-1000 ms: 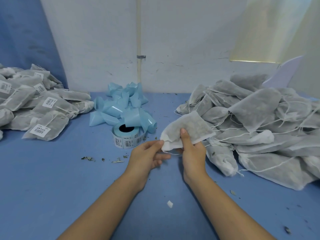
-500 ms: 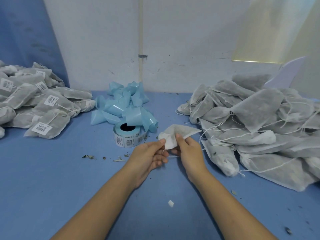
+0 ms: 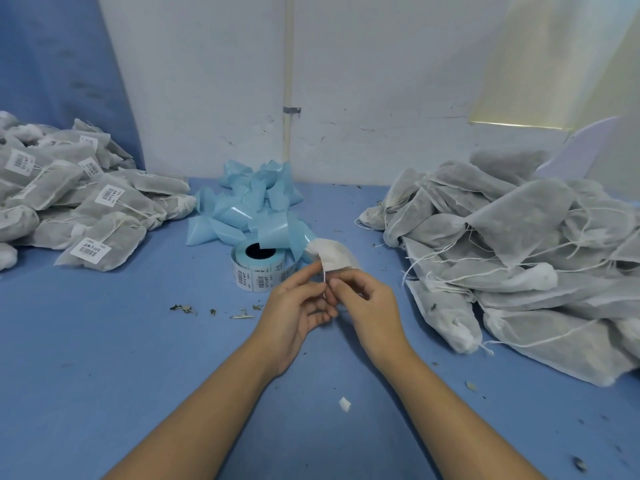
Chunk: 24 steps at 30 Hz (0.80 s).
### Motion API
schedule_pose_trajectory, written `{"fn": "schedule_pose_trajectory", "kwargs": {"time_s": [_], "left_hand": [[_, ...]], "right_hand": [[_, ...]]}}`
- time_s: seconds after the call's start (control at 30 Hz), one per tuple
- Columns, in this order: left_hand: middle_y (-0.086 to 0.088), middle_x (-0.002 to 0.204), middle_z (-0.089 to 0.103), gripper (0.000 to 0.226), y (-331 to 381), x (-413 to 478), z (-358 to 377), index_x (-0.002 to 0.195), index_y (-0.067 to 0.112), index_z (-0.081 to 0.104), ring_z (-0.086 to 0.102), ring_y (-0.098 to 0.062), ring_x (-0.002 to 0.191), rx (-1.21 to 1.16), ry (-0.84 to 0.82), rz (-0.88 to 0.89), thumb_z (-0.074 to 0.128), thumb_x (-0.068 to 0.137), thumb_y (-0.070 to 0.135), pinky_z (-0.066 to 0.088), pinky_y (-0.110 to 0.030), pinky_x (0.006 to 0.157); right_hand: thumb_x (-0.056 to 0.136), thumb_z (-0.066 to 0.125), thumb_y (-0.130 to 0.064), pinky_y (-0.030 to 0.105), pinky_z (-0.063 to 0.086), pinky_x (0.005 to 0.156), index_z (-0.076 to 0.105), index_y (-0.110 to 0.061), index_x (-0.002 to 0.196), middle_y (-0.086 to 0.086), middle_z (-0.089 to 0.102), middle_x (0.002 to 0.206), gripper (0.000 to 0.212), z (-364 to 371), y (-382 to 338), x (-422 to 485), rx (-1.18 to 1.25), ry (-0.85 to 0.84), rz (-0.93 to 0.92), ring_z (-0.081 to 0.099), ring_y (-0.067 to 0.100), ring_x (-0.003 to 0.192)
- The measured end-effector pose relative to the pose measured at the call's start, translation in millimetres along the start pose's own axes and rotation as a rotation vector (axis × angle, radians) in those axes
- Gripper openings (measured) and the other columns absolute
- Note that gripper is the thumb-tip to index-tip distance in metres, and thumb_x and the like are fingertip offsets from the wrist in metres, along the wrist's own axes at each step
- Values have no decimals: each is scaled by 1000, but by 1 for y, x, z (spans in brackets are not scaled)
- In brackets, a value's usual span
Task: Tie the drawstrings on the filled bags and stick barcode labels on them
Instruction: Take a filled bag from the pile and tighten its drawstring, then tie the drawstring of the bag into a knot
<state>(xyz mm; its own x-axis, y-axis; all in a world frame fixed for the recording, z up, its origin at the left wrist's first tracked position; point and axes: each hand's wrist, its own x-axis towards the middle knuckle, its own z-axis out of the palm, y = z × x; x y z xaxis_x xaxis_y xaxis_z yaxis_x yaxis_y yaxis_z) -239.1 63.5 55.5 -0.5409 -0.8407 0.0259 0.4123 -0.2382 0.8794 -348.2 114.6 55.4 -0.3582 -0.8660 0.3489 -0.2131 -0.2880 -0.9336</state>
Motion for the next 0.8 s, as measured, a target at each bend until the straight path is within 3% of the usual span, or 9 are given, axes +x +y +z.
{"fn": "schedule_pose_trajectory", "kwargs": {"time_s": [0.13,0.23,0.37,0.5,0.67,0.8], "left_hand": [[-5,56,58,43,-1,-2,3,108,19,63,54,-15,49,95,-25,26,39,89,-10,48,-24,54],[-5,52,52,43,-3,-2,5,108,22,64,46,-14,47,192,-12,34,41,89,-9,39,-23,48],[7,45,35,43,-7,-1,12,102,23,63,30,-5,40,328,49,27,39,85,-9,25,-15,40],[16,41,34,32,-7,2,17,93,23,59,30,-1,36,448,68,27,39,88,-2,25,-12,38],[16,38,32,30,-3,4,17,94,21,56,26,-2,36,482,81,-23,38,86,-2,23,-16,39],[14,38,35,32,-2,3,16,99,20,56,30,-2,36,500,65,-30,38,84,-3,26,-15,39]], "right_hand": [[87,62,1,12,46,60,71,-4,78,2,65,63,13,-1,0,1,60,10,20,56,3,57],[85,64,-1,14,46,63,71,-10,73,1,65,62,17,-4,1,3,101,32,77,59,6,61],[82,66,-3,18,48,71,72,-18,63,2,71,72,25,-10,2,6,232,27,199,63,12,72],[81,60,4,18,52,71,72,-9,68,6,72,75,21,-12,-2,10,422,17,297,67,13,74],[83,58,-1,11,48,63,72,-10,72,3,74,80,20,-12,-4,13,419,69,362,68,7,76],[87,55,-7,16,46,72,69,-9,84,2,73,88,14,-11,-1,15,441,89,408,66,7,83]]}}
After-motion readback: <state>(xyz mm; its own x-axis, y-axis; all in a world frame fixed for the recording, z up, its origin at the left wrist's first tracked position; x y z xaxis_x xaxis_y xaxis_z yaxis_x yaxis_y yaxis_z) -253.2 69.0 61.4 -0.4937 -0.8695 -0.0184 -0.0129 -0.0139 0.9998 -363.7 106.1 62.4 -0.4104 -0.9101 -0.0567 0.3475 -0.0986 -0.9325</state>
